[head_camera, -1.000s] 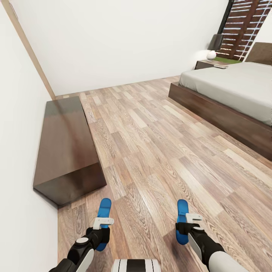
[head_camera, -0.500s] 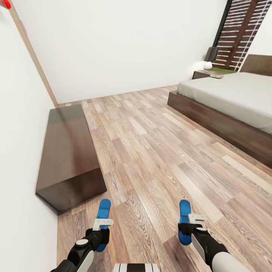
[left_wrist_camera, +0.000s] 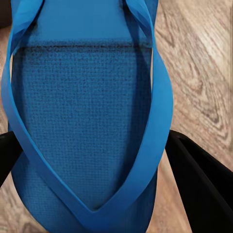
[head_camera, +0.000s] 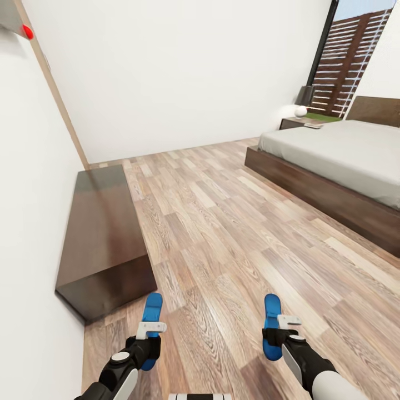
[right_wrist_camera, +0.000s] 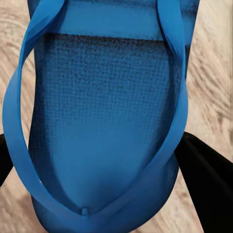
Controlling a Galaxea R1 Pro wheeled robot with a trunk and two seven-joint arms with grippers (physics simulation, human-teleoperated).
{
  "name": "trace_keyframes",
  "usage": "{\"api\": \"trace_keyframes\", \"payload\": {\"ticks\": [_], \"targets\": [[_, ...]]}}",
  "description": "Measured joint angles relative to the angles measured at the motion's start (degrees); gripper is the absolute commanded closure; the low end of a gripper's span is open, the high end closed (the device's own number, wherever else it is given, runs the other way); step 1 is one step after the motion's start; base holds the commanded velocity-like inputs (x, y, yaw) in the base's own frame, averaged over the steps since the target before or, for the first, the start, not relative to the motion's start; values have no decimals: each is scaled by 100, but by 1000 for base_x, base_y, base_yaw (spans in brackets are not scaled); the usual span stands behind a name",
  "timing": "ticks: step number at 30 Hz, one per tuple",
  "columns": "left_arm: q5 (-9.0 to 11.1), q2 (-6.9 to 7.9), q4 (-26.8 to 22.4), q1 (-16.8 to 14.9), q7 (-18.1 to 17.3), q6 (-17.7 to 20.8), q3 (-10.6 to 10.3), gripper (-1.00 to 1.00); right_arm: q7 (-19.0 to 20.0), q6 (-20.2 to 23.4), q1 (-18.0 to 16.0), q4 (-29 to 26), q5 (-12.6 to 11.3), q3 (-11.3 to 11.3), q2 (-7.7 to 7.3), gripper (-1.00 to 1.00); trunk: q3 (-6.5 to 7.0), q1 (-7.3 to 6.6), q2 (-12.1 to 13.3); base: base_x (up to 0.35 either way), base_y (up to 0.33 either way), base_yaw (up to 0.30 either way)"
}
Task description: In the bedroom, move the book from the bed onto either nightstand, and place the two sandals side by side next to the bed.
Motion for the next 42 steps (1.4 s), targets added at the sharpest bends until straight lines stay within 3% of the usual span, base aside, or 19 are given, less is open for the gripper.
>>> {"api": "trace_keyframes", "payload": {"ticks": [28,42], "targets": [[5,9,0,0,-1,-6,3,100,0,-7,31,10,0,0,-7,100,621,-72,38,0,0,0],[18,9,0,0,-1,-17,3,100,7,-10,35,12,-1,-2,-7,100,621,-72,38,0,0,0]]}}
